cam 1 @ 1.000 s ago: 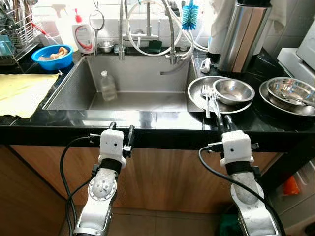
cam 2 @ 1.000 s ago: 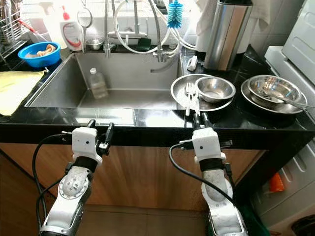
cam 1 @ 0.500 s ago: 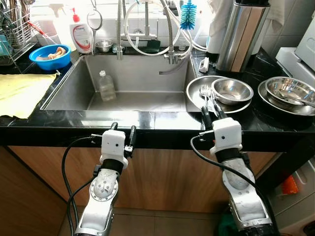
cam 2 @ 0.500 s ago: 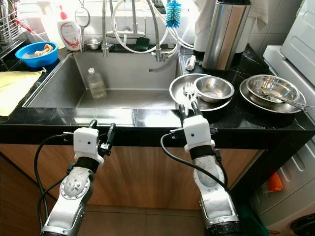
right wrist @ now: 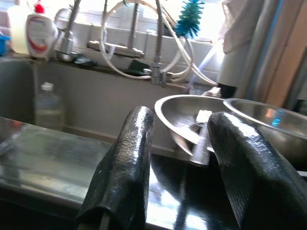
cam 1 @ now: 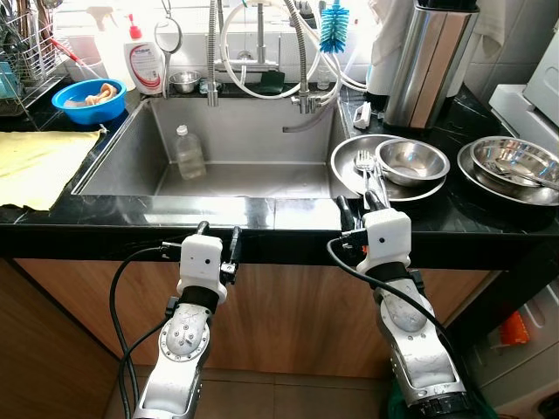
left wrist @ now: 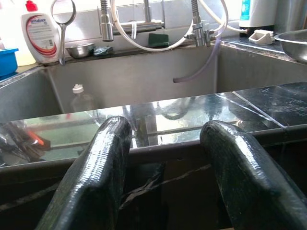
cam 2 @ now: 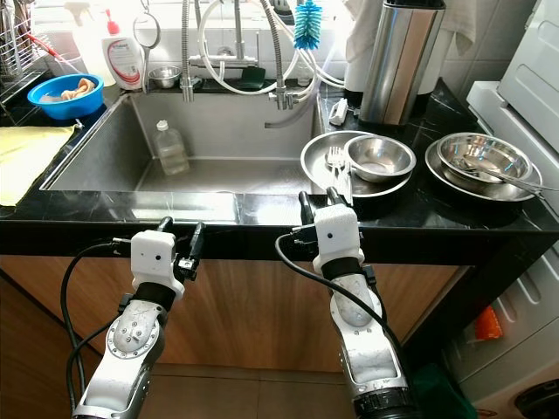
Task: Kitchen organization
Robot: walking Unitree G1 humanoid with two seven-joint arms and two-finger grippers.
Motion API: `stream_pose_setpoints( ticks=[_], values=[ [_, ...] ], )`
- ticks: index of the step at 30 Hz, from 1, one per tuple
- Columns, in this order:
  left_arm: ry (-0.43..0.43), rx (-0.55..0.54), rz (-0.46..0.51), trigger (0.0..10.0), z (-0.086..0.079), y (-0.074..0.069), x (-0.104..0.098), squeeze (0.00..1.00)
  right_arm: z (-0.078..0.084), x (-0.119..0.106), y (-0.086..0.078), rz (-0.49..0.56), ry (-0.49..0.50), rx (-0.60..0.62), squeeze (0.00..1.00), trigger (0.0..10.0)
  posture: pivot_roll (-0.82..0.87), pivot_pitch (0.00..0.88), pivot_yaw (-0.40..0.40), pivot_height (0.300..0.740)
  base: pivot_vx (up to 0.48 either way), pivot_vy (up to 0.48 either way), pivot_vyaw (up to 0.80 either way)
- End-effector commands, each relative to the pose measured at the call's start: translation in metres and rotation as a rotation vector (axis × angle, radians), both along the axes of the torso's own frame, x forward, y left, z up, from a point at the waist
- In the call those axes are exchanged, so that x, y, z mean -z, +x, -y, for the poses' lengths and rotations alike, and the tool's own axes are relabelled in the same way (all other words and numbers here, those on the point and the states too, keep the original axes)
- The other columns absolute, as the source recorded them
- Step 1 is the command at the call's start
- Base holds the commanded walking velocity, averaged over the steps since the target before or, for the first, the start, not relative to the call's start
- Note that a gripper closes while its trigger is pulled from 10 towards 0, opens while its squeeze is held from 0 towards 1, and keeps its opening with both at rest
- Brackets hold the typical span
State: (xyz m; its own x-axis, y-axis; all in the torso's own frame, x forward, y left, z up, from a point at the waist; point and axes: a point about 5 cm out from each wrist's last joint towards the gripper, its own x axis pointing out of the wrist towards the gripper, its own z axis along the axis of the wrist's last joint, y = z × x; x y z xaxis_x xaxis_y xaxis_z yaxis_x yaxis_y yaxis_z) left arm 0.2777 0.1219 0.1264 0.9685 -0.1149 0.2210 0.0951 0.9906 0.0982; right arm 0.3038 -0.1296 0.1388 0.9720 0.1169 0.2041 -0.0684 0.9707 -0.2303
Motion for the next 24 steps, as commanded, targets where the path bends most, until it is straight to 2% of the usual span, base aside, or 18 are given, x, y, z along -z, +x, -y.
stream_pose_setpoints(
  ticks=[1,2,8,9,10,24],
  values=[
    [0.003,0.002,-0.002,10.0,0.000,-0.001,0.001,0.00,0.002,0.000,0.002,0.002,-0.024,0.021,0.00,10.0,-0.07,0.000,0.004,0.740,0.000,0.000,0.00],
    [0.003,0.000,-0.002,10.0,0.000,-0.001,0.001,0.00,0.003,0.001,0.002,0.000,-0.018,0.022,0.06,10.0,-0.07,0.000,0.003,0.740,0.000,0.000,0.00],
    [0.003,0.000,-0.002,10.0,0.000,-0.001,0.001,0.00,0.003,0.001,0.001,-0.003,-0.013,0.022,0.06,10.0,-0.07,0.000,0.003,0.740,0.000,0.000,0.00],
    [0.003,-0.002,-0.002,10.0,0.000,0.000,0.001,0.00,0.003,0.003,0.001,-0.007,-0.013,0.025,1.00,10.0,-0.07,0.000,0.002,0.740,0.000,0.000,0.00],
    [0.003,-0.005,-0.001,10.0,-0.001,0.000,0.001,0.00,0.003,0.004,0.002,-0.017,-0.018,0.030,0.00,10.0,-0.07,0.000,0.004,0.740,0.000,0.000,0.00],
    [-0.003,-0.012,-0.006,10.0,0.000,0.001,0.001,0.00,0.000,0.008,0.012,-0.060,-0.067,0.028,0.00,10.0,-0.07,0.000,0.000,0.740,0.000,0.000,0.00]
  ],
)
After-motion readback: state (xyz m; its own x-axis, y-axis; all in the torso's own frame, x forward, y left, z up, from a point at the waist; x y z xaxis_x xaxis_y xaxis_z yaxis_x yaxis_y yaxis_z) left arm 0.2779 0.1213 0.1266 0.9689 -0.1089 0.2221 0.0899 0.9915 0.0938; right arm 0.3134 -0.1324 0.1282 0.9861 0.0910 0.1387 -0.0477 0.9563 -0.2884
